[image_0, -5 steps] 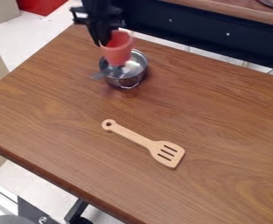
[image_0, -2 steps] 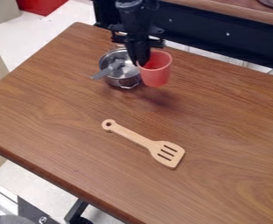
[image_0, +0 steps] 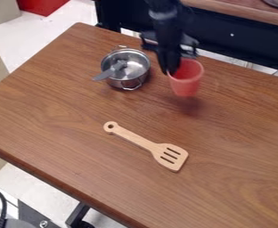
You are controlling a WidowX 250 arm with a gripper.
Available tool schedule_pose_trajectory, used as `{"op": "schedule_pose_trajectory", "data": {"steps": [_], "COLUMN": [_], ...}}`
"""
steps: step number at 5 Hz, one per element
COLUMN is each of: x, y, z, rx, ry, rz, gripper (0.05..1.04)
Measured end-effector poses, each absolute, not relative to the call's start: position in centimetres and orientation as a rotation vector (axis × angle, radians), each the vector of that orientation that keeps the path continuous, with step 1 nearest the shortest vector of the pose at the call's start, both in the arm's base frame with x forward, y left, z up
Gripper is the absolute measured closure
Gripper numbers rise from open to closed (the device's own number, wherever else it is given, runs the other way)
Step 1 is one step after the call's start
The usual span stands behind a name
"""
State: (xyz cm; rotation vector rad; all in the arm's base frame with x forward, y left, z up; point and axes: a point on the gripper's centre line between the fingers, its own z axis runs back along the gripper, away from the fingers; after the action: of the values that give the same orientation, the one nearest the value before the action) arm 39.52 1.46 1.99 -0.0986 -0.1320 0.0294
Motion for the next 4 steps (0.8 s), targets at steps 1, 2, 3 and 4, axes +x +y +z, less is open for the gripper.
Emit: {"op": "schedule_pose_trajectory", "data": {"steps": [1, 2, 3, 4], "x": [39.3, 39.6, 39.8, 40.1], "y": [0.1, -0.5, -0.7, -0.7], "z": [0.5, 0.4, -0.6, -0.2], "rx": [-0.093, -0.089, -0.084, -0.084], "ry": [-0.097, -0.106, -0.083, -0.091], "rz": [0.012, 0.015, 0.011, 0.017], "gripper": [1.028, 1.028, 1.028, 1.028]}}
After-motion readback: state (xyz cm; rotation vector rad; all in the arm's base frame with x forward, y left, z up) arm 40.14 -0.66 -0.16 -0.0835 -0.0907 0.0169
